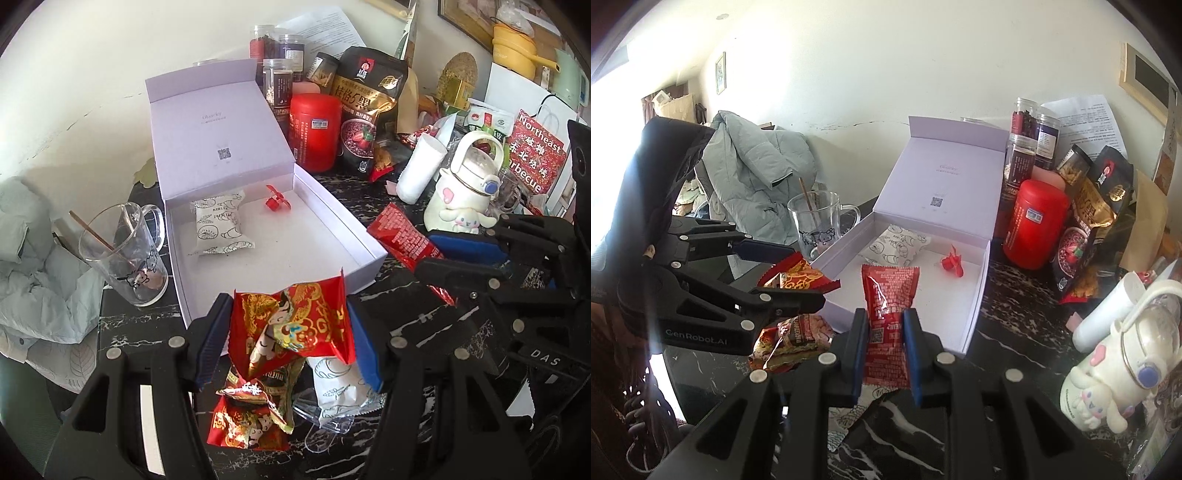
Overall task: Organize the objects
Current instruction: 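Carry the red candy packet and red sachet into the lavender box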
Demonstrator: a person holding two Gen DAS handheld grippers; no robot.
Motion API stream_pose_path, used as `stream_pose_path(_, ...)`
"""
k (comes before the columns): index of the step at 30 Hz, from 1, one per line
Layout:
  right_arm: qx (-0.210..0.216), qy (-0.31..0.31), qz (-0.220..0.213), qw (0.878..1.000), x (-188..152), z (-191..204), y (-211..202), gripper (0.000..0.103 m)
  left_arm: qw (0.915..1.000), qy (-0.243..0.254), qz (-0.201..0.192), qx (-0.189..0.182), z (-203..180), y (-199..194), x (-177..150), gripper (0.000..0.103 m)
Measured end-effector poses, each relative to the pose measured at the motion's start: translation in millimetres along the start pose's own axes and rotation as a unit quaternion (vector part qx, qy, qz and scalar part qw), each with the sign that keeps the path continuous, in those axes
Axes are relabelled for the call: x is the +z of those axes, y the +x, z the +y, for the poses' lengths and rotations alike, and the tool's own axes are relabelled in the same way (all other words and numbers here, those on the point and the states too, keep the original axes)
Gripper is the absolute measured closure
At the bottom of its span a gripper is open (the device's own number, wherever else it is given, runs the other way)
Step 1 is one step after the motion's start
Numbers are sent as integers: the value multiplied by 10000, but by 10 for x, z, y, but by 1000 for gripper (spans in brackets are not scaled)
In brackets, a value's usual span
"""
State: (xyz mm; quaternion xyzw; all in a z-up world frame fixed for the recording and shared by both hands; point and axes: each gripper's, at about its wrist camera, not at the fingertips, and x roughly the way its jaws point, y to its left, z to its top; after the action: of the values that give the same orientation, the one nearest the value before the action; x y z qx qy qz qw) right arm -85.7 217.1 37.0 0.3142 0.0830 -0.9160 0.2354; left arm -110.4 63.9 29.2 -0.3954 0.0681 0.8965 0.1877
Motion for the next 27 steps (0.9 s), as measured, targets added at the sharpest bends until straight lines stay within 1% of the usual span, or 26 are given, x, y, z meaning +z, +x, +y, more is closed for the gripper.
stream_pose_path(4, -4, 41, 33, 10000, 65, -92, 124, 84, 10000, 41, 60, -60, 57, 106, 103, 44)
stream_pose_path(20, 4, 141, 208, 9997, 352, -452, 739, 84, 9996, 73, 269, 4, 307, 692, 500, 44)
stream_pose_path(27, -56, 185, 165, 9997, 477, -579, 935, 84, 9994, 108, 315, 41, 398, 929, 633, 44)
